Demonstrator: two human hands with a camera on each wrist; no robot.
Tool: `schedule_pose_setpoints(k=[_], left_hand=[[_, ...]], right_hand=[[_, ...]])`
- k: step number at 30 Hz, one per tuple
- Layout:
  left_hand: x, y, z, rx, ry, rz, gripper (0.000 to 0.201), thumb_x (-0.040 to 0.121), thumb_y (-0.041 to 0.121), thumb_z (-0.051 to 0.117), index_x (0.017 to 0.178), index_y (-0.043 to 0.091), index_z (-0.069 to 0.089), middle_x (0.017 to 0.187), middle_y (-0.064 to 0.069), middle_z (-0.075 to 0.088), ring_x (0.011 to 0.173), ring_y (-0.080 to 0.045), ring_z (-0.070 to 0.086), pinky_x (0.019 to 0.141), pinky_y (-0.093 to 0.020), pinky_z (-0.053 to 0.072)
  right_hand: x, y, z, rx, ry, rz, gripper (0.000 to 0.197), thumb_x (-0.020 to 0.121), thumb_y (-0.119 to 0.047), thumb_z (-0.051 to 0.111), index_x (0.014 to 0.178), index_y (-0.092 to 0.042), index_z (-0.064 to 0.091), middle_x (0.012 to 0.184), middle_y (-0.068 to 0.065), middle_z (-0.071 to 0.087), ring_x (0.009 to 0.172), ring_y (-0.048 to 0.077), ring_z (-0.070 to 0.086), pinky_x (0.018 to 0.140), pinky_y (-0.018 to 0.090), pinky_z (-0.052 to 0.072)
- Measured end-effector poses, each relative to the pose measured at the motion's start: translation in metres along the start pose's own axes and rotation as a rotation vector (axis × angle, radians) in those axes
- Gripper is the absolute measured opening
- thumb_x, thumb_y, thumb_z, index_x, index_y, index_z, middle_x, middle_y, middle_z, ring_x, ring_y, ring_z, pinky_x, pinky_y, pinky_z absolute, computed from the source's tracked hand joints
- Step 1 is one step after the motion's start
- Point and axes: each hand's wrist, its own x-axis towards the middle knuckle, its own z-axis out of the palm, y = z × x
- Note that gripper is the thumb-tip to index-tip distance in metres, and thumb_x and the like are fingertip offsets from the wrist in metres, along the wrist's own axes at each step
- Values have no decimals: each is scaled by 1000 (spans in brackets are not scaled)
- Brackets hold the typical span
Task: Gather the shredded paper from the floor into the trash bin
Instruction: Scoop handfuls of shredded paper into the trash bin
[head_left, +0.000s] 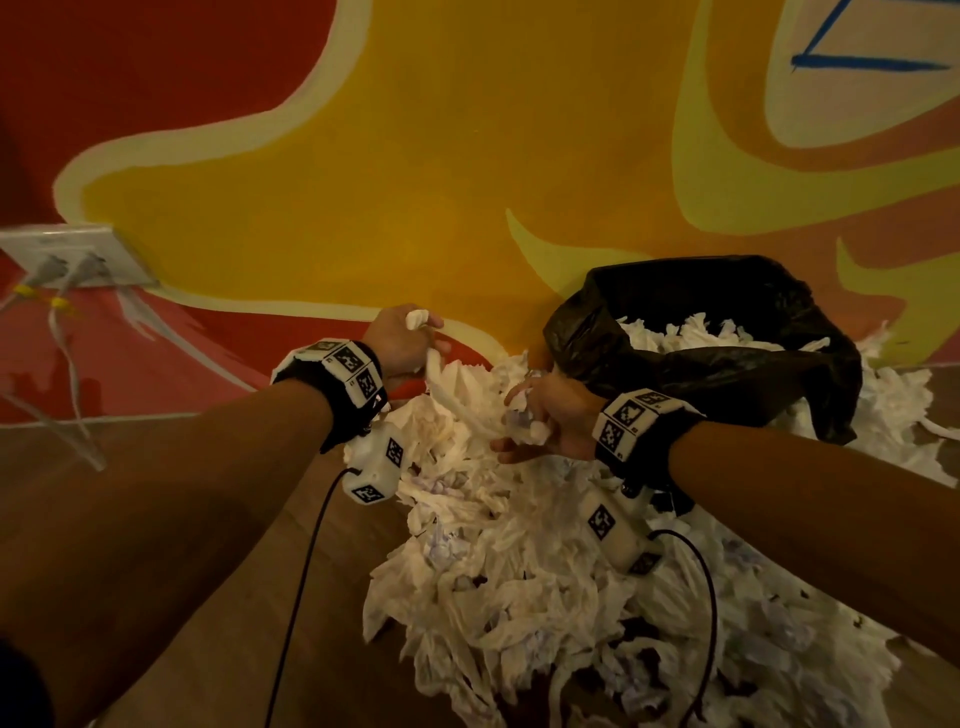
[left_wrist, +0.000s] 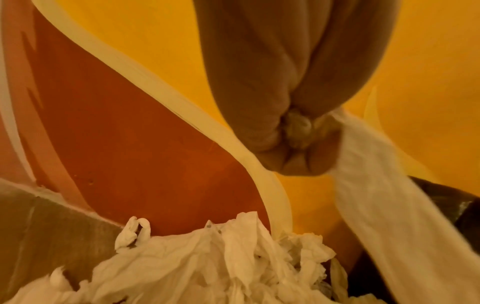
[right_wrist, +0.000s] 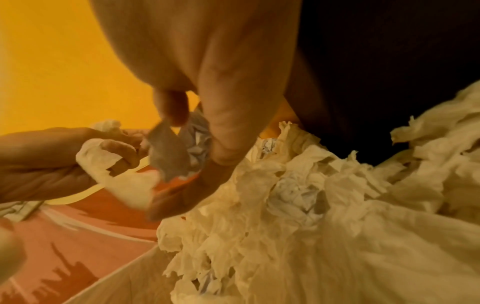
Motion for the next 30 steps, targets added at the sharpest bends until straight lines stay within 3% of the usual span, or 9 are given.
schedule_pose_setpoints(k=[5, 10, 13, 16, 19, 23, 25, 27, 30], left_hand=[[-1, -2, -8, 180, 0, 87, 29, 84, 39, 71, 93, 13, 64, 63, 0, 56, 51, -12, 53, 50, -23, 43], [-6, 3, -7, 40, -27, 79, 23, 80, 11, 77, 92, 14, 58, 61, -3, 53, 34, -8, 43, 36, -20, 35], [-9, 5, -3, -61, 13, 49, 19, 85, 5, 71, 91, 12, 54, 65, -5, 49, 42, -14, 44, 44, -25, 36], [-14, 8, 1, -188, -22, 4, 14, 90, 1, 63, 91, 7, 50, 67, -7, 44, 38, -11, 43, 39, -18, 38], [-21, 9, 2, -224, -197, -143, 12, 93, 18, 61, 93, 8, 54, 77, -8, 56, 55, -13, 58, 49, -23, 48], [-24, -1, -1, -169, -488, -293, 52, 88, 41, 63, 122, 3, 55, 95, -14, 65, 91, -32, 65, 75, -42, 56], [-22, -5, -4, -268, -439, -287, 44, 88, 31, 66, 113, -5, 57, 98, -20, 68, 95, -36, 68, 72, -40, 59], [-17, -8, -7, -273, -300, -241, 24, 89, 18, 67, 97, -4, 64, 93, -20, 68, 81, -30, 73, 65, -34, 60], [-8, -19, -16, -37, -125, -169, 12, 93, 14, 62, 89, 9, 72, 91, -14, 67, 64, -22, 68, 54, -27, 56]], right_hand=[[5, -2, 10, 96, 32, -30, 27, 85, -14, 54, 111, -9, 47, 108, 15, 47, 67, 32, 60, 56, 35, 53], [12, -6, 26, -199, 46, -128, 24, 84, -17, 71, 102, -8, 58, 83, 8, 56, 64, 23, 53, 53, 30, 48], [14, -10, 34, -212, -51, -153, 31, 81, -21, 75, 103, -16, 54, 85, 7, 61, 63, 20, 57, 56, 30, 52], [14, -15, 42, -246, -42, -231, 19, 85, -17, 71, 94, -11, 55, 79, 11, 59, 61, 18, 57, 54, 28, 53], [14, -21, 44, -317, 37, -369, 13, 87, -16, 69, 87, -10, 57, 81, 6, 58, 64, 14, 60, 50, 23, 52], [14, -33, 43, -515, 61, -524, 9, 87, -13, 68, 83, -17, 61, 81, 1, 66, 62, 8, 64, 52, 22, 51], [15, -38, 40, -557, 72, -516, 10, 86, -13, 69, 84, -16, 61, 78, 3, 66, 62, 11, 64, 54, 25, 52], [17, -41, 37, -529, 76, -482, 11, 87, -12, 68, 94, -12, 60, 82, 11, 67, 67, 22, 65, 59, 30, 56], [23, -41, 28, -705, 238, -528, 10, 90, -14, 64, 100, -12, 62, 98, 4, 58, 61, 12, 57, 43, 15, 45]])
